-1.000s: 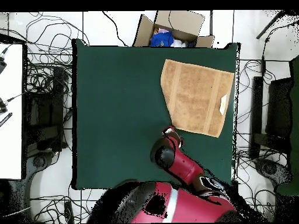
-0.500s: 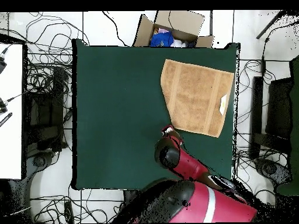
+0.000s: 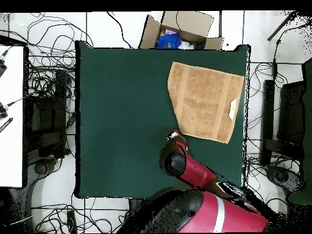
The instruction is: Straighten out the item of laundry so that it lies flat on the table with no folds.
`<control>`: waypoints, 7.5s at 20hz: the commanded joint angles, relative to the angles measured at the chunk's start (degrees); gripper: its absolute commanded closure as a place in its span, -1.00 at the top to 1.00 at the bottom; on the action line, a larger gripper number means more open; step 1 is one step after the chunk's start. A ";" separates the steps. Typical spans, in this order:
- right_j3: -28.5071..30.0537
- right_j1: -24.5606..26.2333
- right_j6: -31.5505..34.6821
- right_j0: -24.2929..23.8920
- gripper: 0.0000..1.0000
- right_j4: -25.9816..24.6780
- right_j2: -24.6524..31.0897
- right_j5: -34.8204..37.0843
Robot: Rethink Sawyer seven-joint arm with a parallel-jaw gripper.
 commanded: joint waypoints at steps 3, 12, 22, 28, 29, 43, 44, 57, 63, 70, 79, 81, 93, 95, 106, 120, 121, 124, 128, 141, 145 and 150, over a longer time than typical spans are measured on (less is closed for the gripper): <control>-6.25 -1.91 6.81 1.72 1.00 -5.33 5.17 -2.10; -9.04 -0.95 1.93 7.67 1.00 -5.52 -3.41 1.99; -11.56 0.99 1.98 13.49 1.00 -2.74 -11.49 8.32; -12.77 2.78 3.19 15.94 1.00 -1.28 -15.24 12.10; -12.95 2.99 3.46 16.24 1.00 -1.27 -15.76 12.58; -12.42 4.90 7.94 10.61 1.00 -3.89 -8.81 11.68; -12.30 4.83 8.02 10.28 1.00 -4.08 -8.37 11.38; -10.04 5.86 14.11 -0.21 1.00 -12.56 5.24 -2.68; -9.72 5.29 14.96 -2.41 1.00 -13.85 8.86 -4.21; -8.42 5.54 16.72 -5.08 1.00 -15.50 12.27 -10.52; -6.81 6.58 21.84 -9.49 1.00 -18.03 18.33 -21.32; -6.53 7.05 23.10 -10.87 1.00 -18.90 20.29 -23.87; -6.86 8.91 24.22 -14.15 1.00 -20.66 24.88 -29.25; -6.94 9.02 23.89 -14.06 1.00 -20.55 24.77 -29.65; -11.66 9.88 5.62 0.16 1.00 -9.48 4.05 -15.04; -13.68 9.48 12.43 0.24 1.00 -14.31 3.97 -21.27; -14.00 9.75 12.56 0.22 1.00 -14.61 4.08 -21.51; -16.13 11.41 13.03 -0.74 1.00 -18.09 5.67 -21.75; -18.58 13.65 14.46 -1.87 1.00 -21.80 7.94 -21.61; -21.13 16.59 18.28 -3.05 1.00 -24.98 10.41 -28.65; -20.95 17.24 19.62 -3.60 1.00 -23.99 11.31 -30.97; -20.97 17.84 19.95 -3.69 1.00 -21.84 11.61 -33.44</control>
